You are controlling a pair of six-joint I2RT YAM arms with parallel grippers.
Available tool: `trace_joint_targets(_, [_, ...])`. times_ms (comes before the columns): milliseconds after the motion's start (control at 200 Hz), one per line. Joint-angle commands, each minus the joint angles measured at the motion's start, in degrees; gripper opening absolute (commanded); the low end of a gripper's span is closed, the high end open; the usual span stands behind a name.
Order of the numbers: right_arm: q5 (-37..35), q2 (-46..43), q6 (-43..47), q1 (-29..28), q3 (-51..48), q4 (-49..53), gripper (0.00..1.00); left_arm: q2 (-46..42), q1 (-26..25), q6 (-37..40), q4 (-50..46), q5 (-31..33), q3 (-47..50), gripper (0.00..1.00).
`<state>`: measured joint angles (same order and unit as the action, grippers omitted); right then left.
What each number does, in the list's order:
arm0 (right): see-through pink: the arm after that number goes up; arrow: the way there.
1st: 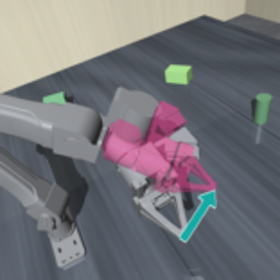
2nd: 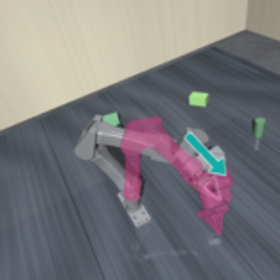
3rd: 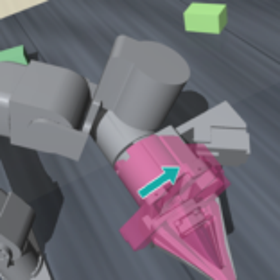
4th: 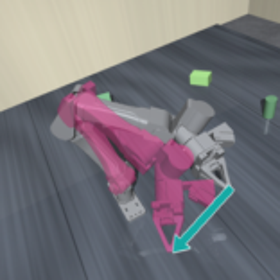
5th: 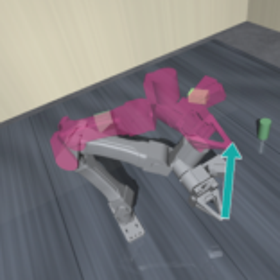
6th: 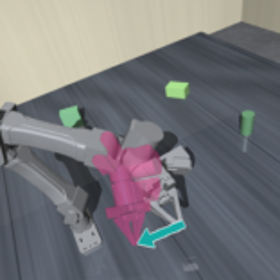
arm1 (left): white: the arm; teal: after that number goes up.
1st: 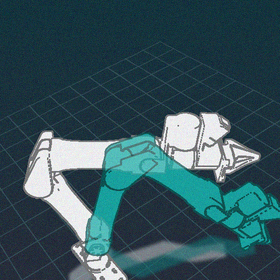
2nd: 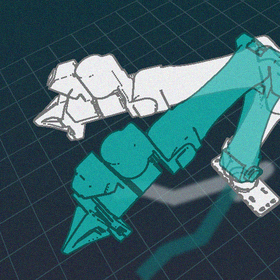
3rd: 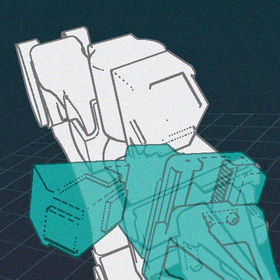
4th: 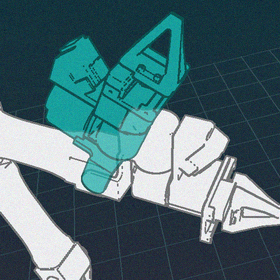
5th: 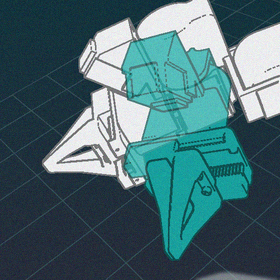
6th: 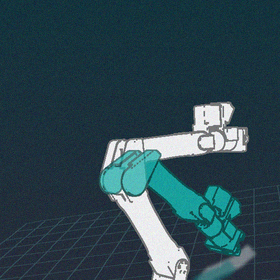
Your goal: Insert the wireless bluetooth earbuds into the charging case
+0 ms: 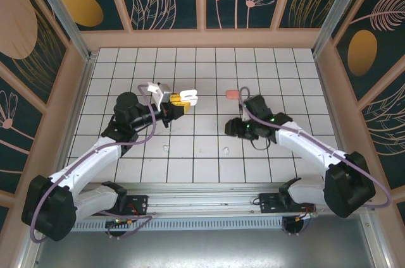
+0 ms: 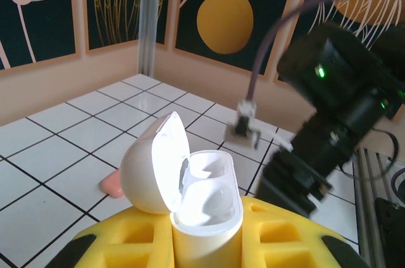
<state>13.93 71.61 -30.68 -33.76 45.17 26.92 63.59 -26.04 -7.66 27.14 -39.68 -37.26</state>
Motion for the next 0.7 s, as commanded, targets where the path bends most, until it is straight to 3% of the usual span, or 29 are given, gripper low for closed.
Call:
trace_joint_targets(0, [-6.77,0.76,-2.08,-4.2,1.12,1.94,0.52,-1.25,-0.15,2.53,-0.67,0.66,0.32,0.04])
trace_joint_targets(320, [-13.21,16.45,5.26,-12.74,8.75,9.42,0.52,-6.45,-0.11,3.37,-3.2,2.2,4.08,0.03])
trace_joint_targets(696, [-14.02,24.07,10.19,-13.79,13.32,13.6,0.52,-9.91,-0.1,3.75,-5.33,4.02,5.72,0.03])
